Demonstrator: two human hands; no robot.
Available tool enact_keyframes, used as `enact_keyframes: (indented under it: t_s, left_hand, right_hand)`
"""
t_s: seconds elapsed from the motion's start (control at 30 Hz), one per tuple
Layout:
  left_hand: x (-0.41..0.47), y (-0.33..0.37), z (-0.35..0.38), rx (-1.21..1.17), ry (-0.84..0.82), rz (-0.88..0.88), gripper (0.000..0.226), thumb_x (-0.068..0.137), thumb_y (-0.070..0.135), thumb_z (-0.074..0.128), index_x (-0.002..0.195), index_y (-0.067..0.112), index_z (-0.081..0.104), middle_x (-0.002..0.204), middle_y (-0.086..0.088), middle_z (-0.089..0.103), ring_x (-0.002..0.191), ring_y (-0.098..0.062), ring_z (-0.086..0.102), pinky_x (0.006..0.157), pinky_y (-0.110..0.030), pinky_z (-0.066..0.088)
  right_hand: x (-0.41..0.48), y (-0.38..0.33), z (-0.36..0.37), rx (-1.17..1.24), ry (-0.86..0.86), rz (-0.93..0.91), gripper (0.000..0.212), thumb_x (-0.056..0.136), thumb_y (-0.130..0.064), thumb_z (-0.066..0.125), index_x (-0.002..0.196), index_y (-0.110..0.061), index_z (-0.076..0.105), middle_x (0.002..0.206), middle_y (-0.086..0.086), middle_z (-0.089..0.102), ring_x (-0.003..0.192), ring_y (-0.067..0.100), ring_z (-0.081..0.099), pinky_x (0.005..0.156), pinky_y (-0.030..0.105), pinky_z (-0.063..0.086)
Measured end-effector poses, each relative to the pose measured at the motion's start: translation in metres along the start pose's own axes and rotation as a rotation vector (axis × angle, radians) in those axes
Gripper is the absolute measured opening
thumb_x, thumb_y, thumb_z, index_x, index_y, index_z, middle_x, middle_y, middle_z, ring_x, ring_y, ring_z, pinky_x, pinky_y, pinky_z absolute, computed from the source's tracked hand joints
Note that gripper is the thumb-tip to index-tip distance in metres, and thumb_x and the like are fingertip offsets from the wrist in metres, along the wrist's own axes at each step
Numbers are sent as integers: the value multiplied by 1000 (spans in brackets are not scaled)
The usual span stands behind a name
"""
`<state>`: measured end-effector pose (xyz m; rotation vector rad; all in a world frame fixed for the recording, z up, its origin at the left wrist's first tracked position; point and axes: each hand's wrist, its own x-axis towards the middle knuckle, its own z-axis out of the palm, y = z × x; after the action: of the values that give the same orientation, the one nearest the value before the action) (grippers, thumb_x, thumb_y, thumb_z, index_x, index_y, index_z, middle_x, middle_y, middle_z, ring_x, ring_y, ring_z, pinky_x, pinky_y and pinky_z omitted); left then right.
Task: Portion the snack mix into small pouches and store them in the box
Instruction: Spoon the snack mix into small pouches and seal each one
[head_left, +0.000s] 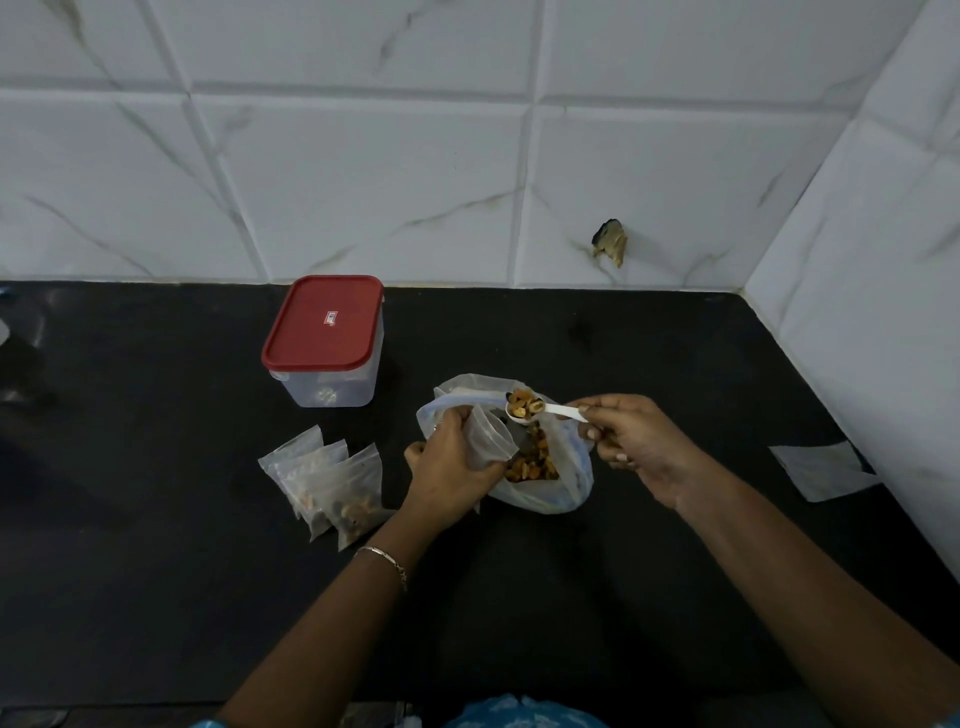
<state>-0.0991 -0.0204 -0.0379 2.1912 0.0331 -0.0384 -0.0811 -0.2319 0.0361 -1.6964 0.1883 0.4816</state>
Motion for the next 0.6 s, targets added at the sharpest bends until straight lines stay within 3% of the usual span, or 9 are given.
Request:
enact_keyframes:
  t_s: [0.2, 0.37, 0.5, 0.6]
  left_hand:
    - [5, 7, -1, -92, -33, 27, 76, 64, 64, 66, 128, 31, 42, 124, 16, 55, 122, -7, 48, 113, -52, 26]
    - [5, 11, -1, -102, -19, 33, 73, 61, 67, 60, 125, 34, 44, 117, 19, 58, 120, -6, 50, 113, -51, 28]
    - [4, 13, -1, -113, 29, 25, 66, 63, 68, 62, 119, 37, 48, 112, 19, 61, 116, -6, 54, 107, -49, 37]
    - [5, 17, -1, -126, 63, 32, 72, 63, 69, 63, 123, 33, 49, 115, 16, 62, 113, -5, 56, 103, -48, 42]
  right_hand:
    - [-2, -10, 10, -98, 2, -14, 22, 99, -10, 47, 103, -7, 68, 58, -1, 49, 41, 4, 32, 39, 16, 24]
    - [0, -14, 18, -249, 46, -65, 20, 98, -13, 50, 97, -15, 70, 64, -2, 54, 52, 5, 43, 49, 18, 35]
    - [-3, -15, 26, -646, 116, -313, 21, 97, -19, 50, 103, -23, 70, 73, -2, 65, 63, 14, 59, 59, 32, 46]
    - [-9, -17, 35, -960, 200, -533, 24, 99, -25, 47, 112, -27, 67, 75, -9, 64, 57, 6, 55, 49, 18, 35]
